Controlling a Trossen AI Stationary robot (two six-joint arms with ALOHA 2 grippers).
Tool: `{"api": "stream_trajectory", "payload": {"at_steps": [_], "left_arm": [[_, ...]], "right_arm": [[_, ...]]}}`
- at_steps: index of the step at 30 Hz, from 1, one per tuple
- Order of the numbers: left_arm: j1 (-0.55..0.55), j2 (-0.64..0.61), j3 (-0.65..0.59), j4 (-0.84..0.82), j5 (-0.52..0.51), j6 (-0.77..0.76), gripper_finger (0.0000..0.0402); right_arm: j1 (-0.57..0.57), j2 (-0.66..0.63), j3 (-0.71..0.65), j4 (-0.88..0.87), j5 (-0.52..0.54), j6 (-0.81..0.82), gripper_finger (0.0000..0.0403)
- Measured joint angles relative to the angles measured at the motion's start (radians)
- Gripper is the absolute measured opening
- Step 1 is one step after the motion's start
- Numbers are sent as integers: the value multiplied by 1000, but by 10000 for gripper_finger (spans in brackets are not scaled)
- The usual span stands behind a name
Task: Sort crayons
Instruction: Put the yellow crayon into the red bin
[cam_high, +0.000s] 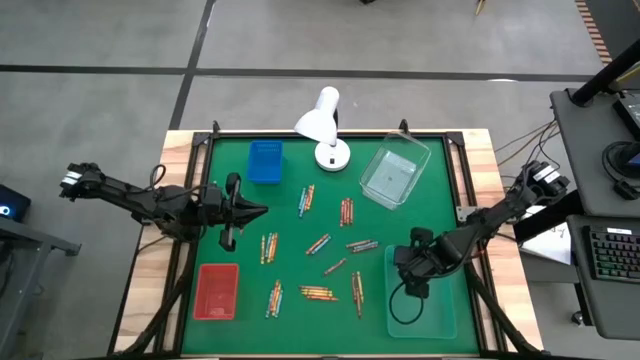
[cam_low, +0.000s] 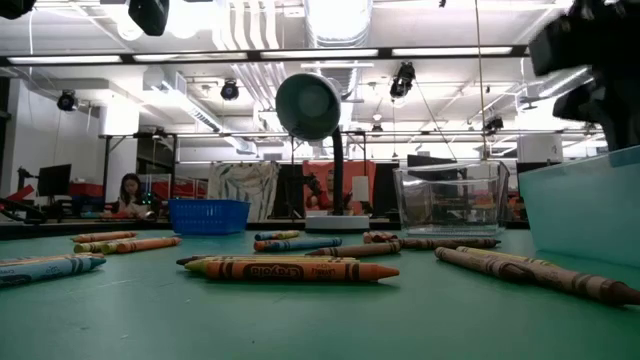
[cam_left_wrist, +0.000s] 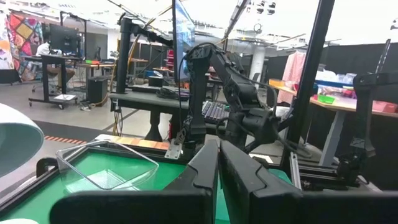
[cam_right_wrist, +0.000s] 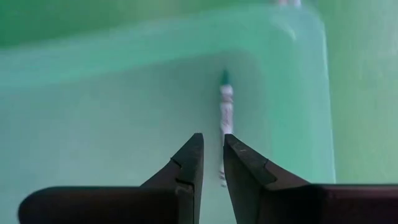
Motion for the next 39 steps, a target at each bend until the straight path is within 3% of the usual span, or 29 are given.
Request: {"api": "stream_trajectory", "payload": {"at_steps": [5,11,14,17,25,28,31,39], "left_arm": [[0,42,0,15,0,-87,0],[0,159,0,124,1,-170,0],[2,201,32,96,-39,-269,0],[2,235,102,-79,-83,-406,0],[-17,407,419,-898,-64,-812,0],[-49,494,509,-1126,-38,-937,0],[-62,568,563,-1248,9,-1008,0],[-62,706,575,-1286,115,-1084,0]], "right_arm": [[0,-1,111,2,54,-18,54],[0,-1,261,3,265,-88,54],[0,-1,324,7,346,-135,54],[0,-1,360,10,384,-200,54],[0,-1,361,11,524,-327,54],[0,-1,354,14,544,-325,54],[0,-1,347,16,559,-324,54],[0,-1,339,28,609,-324,54]]}}
